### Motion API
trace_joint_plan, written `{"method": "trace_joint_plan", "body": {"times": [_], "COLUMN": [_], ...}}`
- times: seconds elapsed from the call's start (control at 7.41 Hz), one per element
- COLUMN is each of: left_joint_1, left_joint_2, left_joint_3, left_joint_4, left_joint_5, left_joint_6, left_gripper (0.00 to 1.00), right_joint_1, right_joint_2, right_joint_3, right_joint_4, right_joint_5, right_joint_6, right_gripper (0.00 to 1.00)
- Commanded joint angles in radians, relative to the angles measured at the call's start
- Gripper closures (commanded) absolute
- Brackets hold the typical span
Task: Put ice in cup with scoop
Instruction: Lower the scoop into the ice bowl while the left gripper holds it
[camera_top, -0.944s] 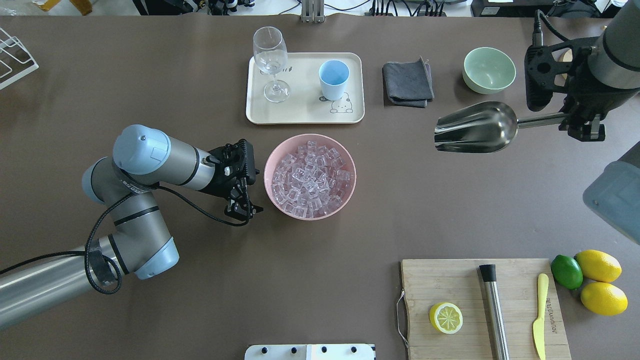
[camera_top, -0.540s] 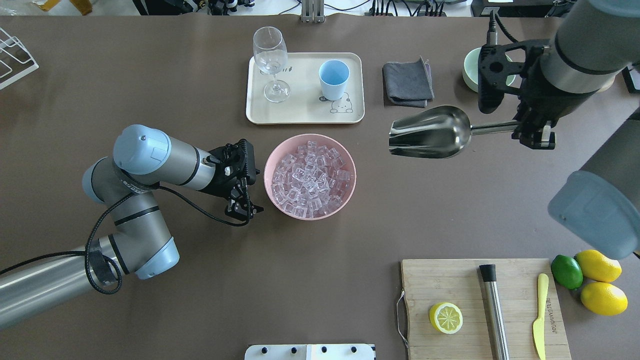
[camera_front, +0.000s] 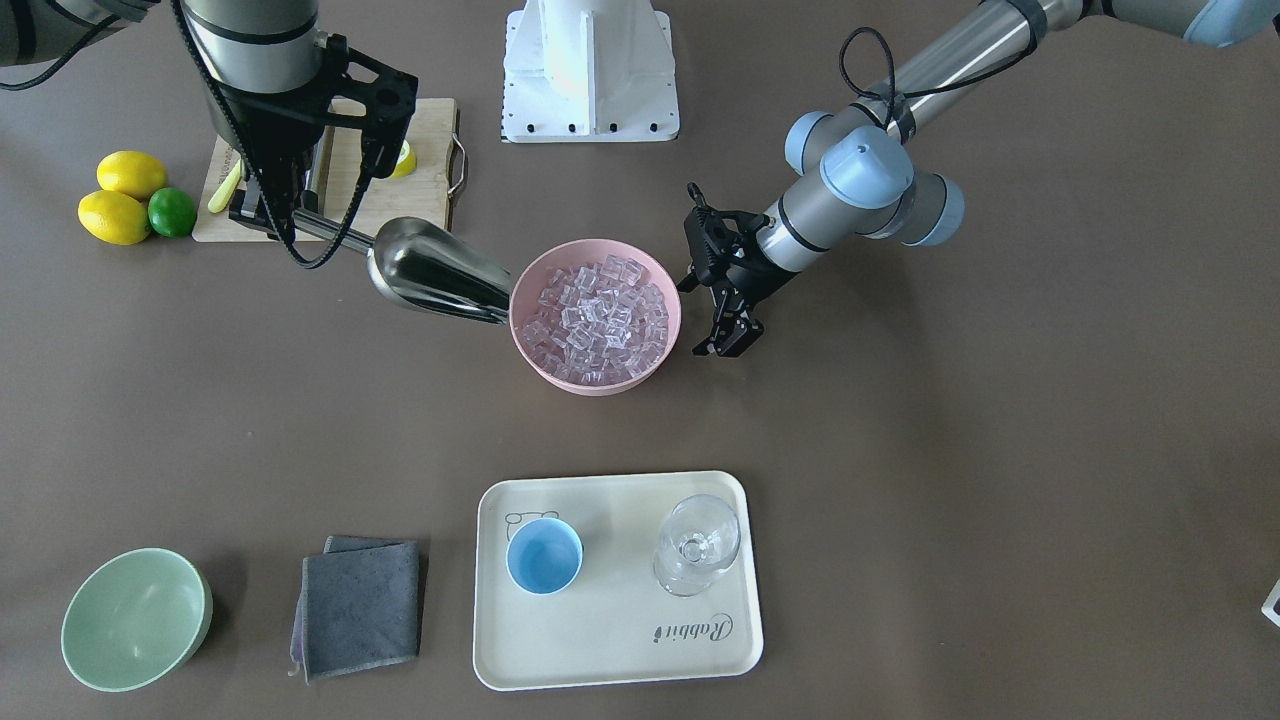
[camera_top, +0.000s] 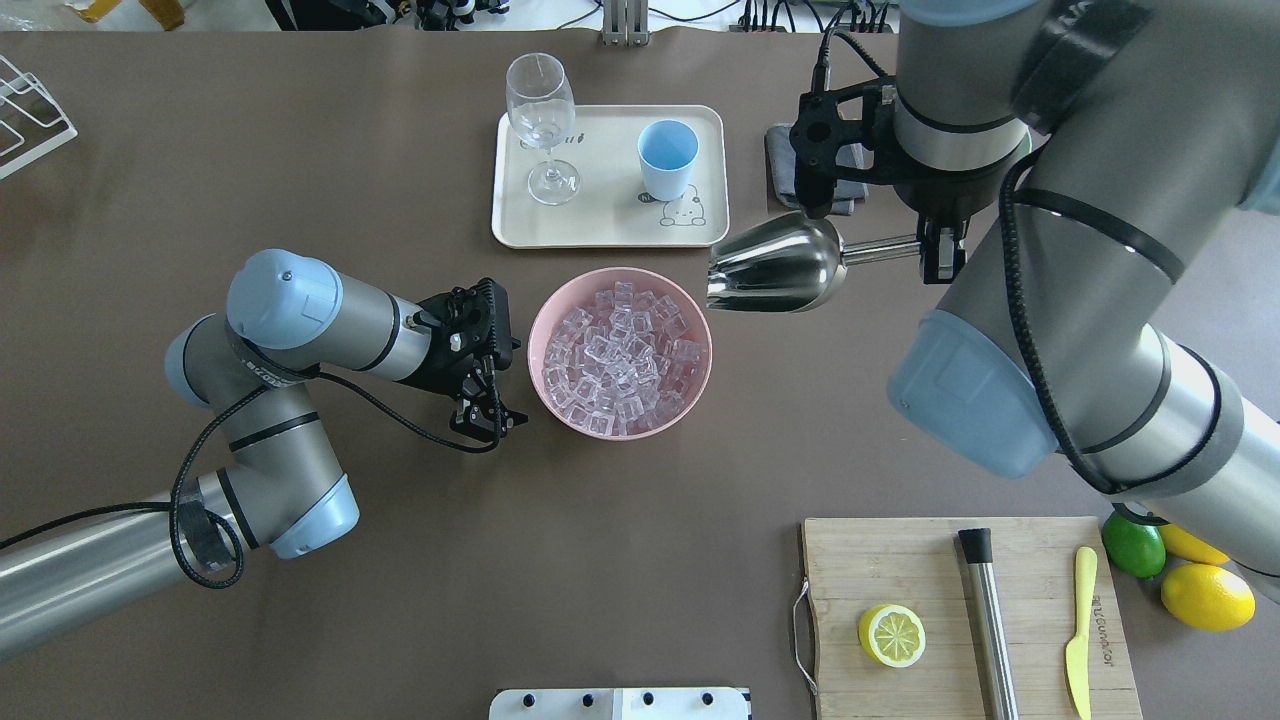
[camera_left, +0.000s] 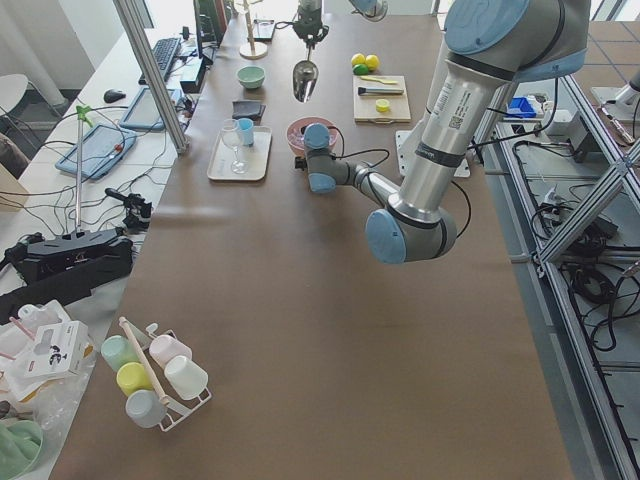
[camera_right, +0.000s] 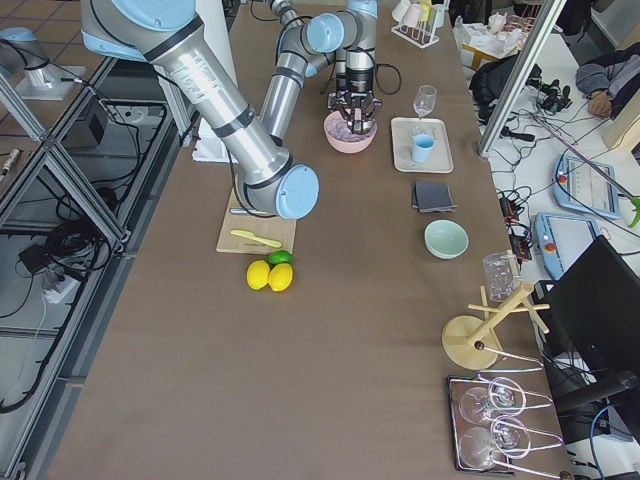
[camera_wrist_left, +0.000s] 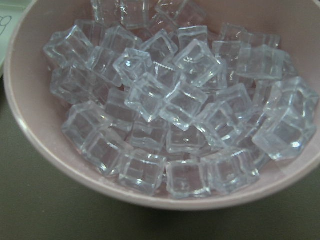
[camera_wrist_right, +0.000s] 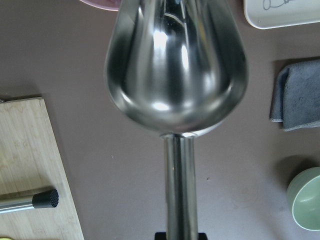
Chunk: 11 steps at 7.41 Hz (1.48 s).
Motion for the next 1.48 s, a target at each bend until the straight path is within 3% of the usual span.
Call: {"method": "trace_joint_plan", "body": {"times": [0.0,0.4,1.35], "left_joint_1": [0.0,0.0,0.0], "left_joint_2": [0.001,0.001,0.003], "left_joint_3": [0.001,0.0,0.001], "left_joint_4": [-0.003,-0.004,-0.009], "left_joint_5": [0.0,0.0,0.002], "left_joint_6": [0.032,0.034,0.032], "left_gripper": [0.01,0.01,0.01], "right_joint_1": [-0.06,-0.12,-0.2], "right_joint_2": [0.081,0.142,0.174], "right_joint_3": [-0.096,-0.173,-0.233], "right_joint_4": [-0.052,-0.083,-0.11], "right_joint_5": [-0.065,-0.125,-0.222], "right_joint_6": [0.037,0.066,0.068], "right_gripper": [1.0,1.0,1.0]}}
